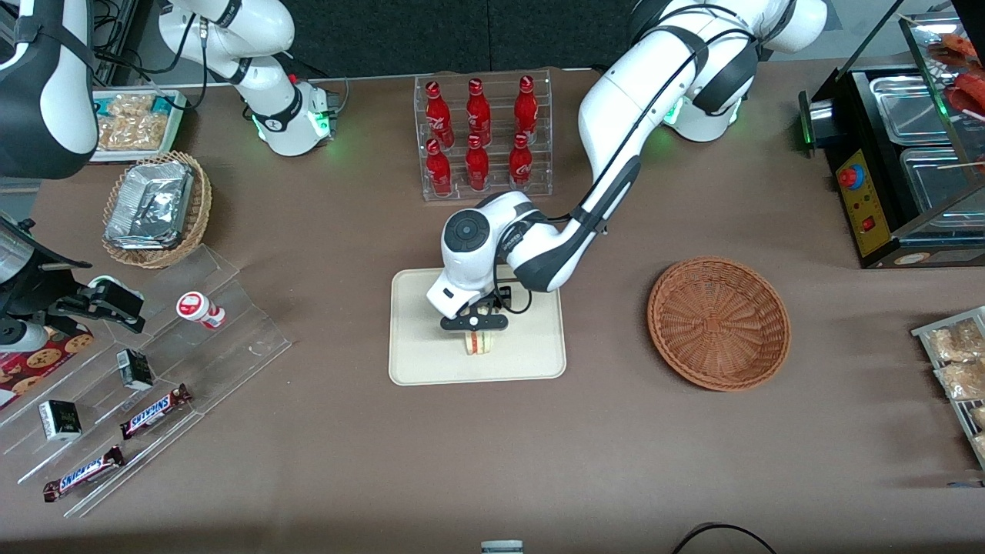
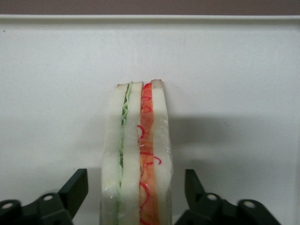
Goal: Place sandwich from basket to tray
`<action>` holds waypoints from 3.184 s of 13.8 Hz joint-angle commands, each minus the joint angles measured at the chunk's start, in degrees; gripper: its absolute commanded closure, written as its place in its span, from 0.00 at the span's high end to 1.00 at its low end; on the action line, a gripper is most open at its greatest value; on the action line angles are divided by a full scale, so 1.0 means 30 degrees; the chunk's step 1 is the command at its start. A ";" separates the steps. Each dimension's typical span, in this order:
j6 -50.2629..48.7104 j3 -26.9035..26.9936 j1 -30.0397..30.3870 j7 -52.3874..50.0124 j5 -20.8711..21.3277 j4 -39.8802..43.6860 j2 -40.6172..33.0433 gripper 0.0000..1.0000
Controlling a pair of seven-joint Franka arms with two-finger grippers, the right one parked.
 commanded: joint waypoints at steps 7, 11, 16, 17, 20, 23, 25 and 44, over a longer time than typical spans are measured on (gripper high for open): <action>-0.1577 0.0012 0.2169 0.1752 -0.2962 -0.0738 -0.3596 1.00; -0.1550 0.0012 0.4686 0.4390 -0.4050 -0.5650 -0.7870 1.00; -0.1287 0.0012 0.8229 0.8137 -0.4724 -1.1396 -1.2558 1.00; -0.1199 0.0012 0.9020 0.9278 -0.5016 -1.2451 -1.3437 1.00; -0.1577 0.0071 1.0956 1.1685 -0.5312 -1.4885 -1.5927 1.00; -0.1783 0.0188 1.3035 1.4349 -0.5312 -1.7319 -1.8915 1.00; -0.4114 0.0217 1.3975 1.5059 -0.5371 -1.6977 -1.9887 1.00; -1.1160 0.0627 1.5122 1.7374 -0.5254 -0.7833 -1.9277 1.00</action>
